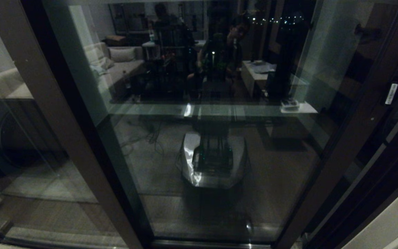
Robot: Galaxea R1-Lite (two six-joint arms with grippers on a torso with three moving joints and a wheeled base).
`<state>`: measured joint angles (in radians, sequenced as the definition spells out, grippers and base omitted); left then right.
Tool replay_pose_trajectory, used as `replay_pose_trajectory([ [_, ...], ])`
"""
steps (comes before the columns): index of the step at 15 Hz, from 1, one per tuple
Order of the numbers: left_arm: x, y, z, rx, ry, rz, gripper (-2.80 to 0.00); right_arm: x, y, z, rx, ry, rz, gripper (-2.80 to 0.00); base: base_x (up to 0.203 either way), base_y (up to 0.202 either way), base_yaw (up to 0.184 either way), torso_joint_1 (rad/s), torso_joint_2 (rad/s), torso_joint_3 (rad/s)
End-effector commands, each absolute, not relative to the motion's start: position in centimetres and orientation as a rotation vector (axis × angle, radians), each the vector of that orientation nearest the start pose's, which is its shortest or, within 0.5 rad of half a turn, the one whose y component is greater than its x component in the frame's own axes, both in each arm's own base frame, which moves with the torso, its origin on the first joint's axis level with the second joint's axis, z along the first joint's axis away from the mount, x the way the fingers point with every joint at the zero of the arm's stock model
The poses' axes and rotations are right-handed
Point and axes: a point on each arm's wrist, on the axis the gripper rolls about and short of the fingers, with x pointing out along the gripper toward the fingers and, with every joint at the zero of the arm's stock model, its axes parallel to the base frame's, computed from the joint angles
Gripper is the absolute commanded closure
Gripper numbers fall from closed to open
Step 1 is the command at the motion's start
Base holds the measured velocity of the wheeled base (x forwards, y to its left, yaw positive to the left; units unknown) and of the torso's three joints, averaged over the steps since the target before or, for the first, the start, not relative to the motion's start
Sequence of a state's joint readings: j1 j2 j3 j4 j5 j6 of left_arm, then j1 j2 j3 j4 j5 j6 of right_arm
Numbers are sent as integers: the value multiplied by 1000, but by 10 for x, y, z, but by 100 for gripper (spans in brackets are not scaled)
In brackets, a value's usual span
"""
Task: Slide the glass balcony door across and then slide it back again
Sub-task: Close the slid door
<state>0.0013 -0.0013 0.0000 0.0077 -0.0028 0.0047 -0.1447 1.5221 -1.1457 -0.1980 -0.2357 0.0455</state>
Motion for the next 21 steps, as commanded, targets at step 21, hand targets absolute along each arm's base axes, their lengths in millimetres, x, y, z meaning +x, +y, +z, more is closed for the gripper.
replay_pose_trajectory([
  [21,-23,0,74,6,8,-2,0,288,-76,277,36,180,-509,0,0,0,0,0,0,0],
])
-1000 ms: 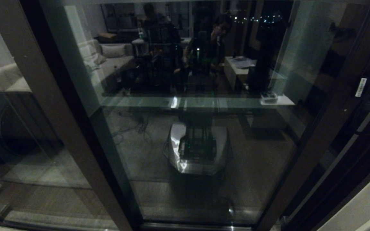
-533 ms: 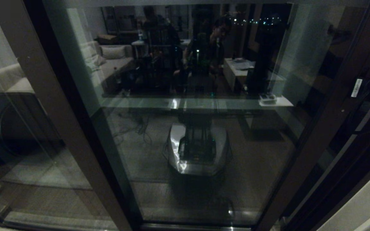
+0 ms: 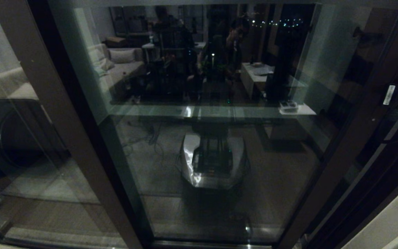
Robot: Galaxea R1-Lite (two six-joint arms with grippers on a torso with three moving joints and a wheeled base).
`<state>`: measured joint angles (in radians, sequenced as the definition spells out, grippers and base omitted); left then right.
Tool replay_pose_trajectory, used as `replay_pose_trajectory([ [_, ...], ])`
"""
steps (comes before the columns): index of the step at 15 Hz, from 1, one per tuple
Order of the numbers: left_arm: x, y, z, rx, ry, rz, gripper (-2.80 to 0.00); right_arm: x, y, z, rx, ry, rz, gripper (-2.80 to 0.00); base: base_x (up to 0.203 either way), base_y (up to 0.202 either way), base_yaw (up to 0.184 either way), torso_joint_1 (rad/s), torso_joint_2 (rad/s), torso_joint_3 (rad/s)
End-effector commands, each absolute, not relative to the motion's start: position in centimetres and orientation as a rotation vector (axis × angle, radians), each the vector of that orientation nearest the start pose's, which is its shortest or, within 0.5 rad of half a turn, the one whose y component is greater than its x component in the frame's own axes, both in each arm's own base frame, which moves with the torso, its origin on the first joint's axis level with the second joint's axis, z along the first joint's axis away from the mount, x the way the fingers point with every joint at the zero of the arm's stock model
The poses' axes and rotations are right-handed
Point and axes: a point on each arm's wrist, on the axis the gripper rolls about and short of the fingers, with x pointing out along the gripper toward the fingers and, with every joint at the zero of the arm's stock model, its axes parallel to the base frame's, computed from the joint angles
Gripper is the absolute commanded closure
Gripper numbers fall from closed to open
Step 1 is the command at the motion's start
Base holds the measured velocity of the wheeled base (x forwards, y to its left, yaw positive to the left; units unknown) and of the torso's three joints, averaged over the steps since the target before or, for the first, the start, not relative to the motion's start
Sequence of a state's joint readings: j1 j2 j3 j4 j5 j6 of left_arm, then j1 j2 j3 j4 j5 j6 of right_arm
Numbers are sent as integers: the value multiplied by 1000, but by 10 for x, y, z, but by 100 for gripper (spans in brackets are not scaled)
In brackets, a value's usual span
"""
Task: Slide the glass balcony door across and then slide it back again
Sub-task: Close the slid door
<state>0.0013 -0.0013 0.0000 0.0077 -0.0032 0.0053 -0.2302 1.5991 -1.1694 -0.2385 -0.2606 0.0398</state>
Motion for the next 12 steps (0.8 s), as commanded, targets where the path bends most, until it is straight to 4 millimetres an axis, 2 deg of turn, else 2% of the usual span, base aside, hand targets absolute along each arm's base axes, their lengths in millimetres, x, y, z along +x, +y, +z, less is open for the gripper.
replay_pose_trajectory([
  [1,-23,0,74,6,8,-2,0,286,-76,277,36,179,-509,0,0,0,0,0,0,0],
  [4,-23,0,74,5,8,-2,0,280,-76,280,37,169,-512,0,0,0,0,0,0,0],
  [12,-23,0,74,6,8,-2,0,260,-110,293,55,124,-563,0,0,0,0,0,0,0],
])
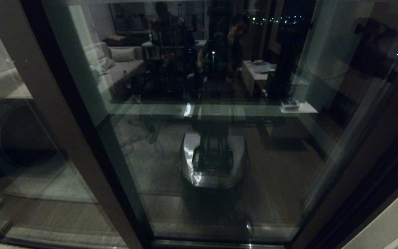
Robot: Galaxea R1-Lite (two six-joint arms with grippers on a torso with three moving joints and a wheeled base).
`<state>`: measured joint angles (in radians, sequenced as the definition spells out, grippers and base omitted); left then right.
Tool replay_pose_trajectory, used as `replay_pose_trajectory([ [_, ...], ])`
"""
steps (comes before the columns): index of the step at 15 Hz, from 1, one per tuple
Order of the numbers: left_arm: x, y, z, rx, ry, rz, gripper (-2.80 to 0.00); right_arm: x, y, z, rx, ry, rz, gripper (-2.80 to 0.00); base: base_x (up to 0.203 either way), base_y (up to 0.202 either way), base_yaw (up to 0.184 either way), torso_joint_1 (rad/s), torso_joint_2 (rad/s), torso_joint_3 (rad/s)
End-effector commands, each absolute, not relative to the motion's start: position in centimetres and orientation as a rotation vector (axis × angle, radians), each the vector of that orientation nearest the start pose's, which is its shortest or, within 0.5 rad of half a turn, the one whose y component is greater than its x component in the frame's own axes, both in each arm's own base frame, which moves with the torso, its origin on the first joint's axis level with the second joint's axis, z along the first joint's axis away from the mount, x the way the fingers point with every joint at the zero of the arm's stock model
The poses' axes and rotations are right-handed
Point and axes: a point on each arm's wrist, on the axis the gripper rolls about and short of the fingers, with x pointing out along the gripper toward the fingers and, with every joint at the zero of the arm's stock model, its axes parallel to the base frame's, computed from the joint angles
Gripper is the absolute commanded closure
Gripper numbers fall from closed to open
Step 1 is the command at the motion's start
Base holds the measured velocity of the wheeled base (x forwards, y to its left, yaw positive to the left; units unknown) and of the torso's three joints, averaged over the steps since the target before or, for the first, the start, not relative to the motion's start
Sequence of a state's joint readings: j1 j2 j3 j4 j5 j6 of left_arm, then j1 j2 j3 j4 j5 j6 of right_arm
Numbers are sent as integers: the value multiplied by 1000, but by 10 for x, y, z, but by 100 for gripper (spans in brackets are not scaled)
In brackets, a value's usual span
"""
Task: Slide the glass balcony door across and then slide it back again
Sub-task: Close the slid door
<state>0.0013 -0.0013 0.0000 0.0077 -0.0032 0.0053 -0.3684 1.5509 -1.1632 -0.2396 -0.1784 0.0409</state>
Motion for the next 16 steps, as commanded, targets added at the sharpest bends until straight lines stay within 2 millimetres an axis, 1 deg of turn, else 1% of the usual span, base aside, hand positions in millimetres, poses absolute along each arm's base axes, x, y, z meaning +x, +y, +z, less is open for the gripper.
replay_pose_trajectory([
  [1,-23,0,74,5,8,-2,0,261,-111,291,55,128,-563,0,0,0,0,0,0,0],
  [5,-23,0,74,5,8,-2,0,265,-112,288,59,142,-543,0,0,0,0,0,0,0],
  [9,-23,0,74,6,8,-2,0,262,-110,289,62,143,-518,0,0,0,0,0,0,0],
  [16,-23,0,74,5,8,-2,0,283,-119,276,74,185,-519,0,0,0,0,0,0,0],
])
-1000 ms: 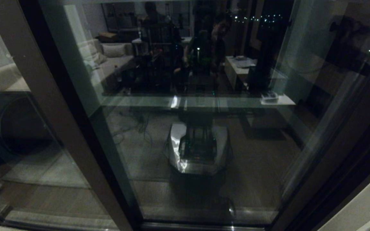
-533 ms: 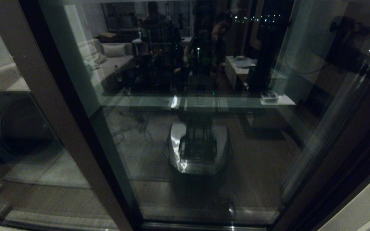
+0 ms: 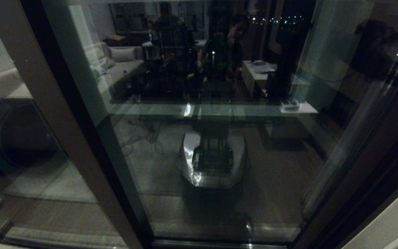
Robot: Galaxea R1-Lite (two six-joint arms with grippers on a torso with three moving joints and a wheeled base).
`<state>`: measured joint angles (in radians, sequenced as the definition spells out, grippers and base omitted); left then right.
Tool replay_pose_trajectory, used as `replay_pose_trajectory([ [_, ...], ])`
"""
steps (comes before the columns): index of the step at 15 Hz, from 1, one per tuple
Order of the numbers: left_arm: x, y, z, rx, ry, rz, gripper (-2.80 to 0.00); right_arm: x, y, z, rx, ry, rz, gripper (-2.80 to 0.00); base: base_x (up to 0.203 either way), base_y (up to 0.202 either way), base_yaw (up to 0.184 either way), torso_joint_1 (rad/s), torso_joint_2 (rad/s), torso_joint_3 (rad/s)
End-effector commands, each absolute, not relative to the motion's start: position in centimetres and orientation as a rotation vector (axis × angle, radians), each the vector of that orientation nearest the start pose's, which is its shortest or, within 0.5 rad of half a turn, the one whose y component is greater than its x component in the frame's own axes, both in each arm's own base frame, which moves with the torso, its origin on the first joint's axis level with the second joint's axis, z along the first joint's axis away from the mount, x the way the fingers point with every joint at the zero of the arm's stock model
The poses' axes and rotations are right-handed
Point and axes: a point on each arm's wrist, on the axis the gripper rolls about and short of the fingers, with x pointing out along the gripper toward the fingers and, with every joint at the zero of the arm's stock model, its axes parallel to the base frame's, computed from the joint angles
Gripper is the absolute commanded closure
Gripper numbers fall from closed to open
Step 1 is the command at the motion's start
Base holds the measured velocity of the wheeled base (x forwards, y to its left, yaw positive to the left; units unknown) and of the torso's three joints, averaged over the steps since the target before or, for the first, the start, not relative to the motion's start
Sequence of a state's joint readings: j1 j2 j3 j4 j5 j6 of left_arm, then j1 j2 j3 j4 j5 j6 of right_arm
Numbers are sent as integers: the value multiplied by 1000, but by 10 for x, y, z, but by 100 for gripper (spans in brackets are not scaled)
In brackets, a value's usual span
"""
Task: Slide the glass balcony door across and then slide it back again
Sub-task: Close the slid door
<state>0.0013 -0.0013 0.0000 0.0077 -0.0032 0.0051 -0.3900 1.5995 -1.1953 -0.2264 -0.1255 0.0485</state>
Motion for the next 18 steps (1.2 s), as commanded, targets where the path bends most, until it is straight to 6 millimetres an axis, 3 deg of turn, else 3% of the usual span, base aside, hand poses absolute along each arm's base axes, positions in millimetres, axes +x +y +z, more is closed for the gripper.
replay_pose_trajectory([
  [1,-23,0,74,5,8,-2,0,285,-121,274,74,190,-523,0,0,0,0,0,0,0],
  [18,-23,0,74,6,8,-2,0,289,-146,274,84,179,-594,0,0,0,0,0,0,0],
])
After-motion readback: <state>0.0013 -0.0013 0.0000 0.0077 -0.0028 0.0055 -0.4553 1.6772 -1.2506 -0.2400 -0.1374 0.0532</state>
